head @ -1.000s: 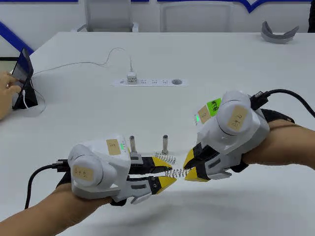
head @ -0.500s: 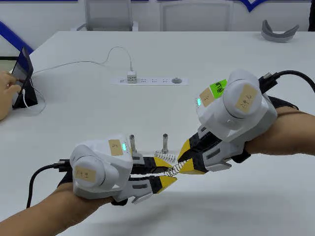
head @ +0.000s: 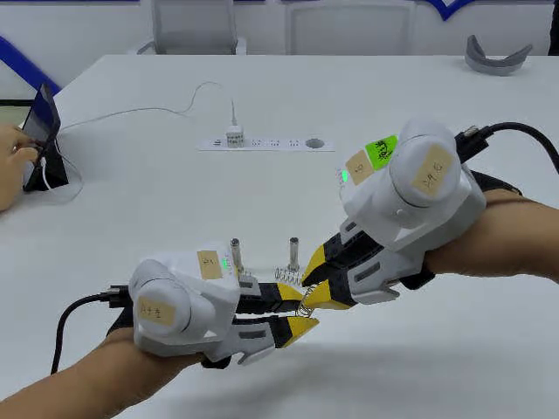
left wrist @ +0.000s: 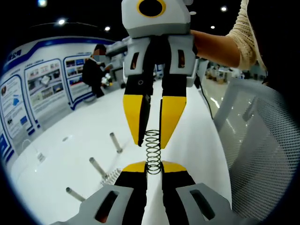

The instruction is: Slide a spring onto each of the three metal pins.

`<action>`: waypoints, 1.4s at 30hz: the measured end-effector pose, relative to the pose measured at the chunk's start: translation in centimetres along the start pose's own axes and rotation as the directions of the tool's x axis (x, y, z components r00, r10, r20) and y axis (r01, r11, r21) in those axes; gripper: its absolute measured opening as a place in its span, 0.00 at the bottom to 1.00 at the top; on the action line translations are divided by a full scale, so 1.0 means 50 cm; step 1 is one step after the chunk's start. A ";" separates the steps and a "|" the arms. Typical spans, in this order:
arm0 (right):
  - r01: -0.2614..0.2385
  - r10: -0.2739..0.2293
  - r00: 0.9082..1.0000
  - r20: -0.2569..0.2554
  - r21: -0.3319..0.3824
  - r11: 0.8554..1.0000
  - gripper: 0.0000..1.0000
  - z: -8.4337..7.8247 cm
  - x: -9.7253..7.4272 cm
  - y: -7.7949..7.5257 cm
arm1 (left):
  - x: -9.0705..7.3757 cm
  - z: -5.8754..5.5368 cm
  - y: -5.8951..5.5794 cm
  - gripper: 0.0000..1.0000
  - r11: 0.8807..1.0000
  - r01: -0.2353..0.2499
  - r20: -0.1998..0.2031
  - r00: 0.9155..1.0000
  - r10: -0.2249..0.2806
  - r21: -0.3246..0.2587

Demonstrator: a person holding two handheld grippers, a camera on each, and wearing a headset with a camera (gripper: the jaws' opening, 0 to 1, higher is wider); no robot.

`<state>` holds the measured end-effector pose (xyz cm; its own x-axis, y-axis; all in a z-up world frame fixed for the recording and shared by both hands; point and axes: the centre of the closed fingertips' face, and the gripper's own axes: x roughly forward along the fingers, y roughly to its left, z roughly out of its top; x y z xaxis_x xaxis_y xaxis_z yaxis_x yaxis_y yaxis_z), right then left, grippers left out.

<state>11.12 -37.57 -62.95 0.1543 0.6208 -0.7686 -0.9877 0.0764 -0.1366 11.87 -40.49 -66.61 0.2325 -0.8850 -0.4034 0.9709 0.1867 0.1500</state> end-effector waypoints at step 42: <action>0.067 -0.065 0.997 -0.035 0.073 0.995 0.12 -0.037 -0.045 -0.061 | -0.051 -0.020 0.037 0.28 0.991 -0.094 0.008 0.995 0.095 -0.093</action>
<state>13.85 -40.64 -61.99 0.2188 0.5869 -0.7796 -0.9743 0.1745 -0.1421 13.14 -37.48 -66.19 0.3236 -0.8667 -0.3796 0.9458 0.3080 0.1030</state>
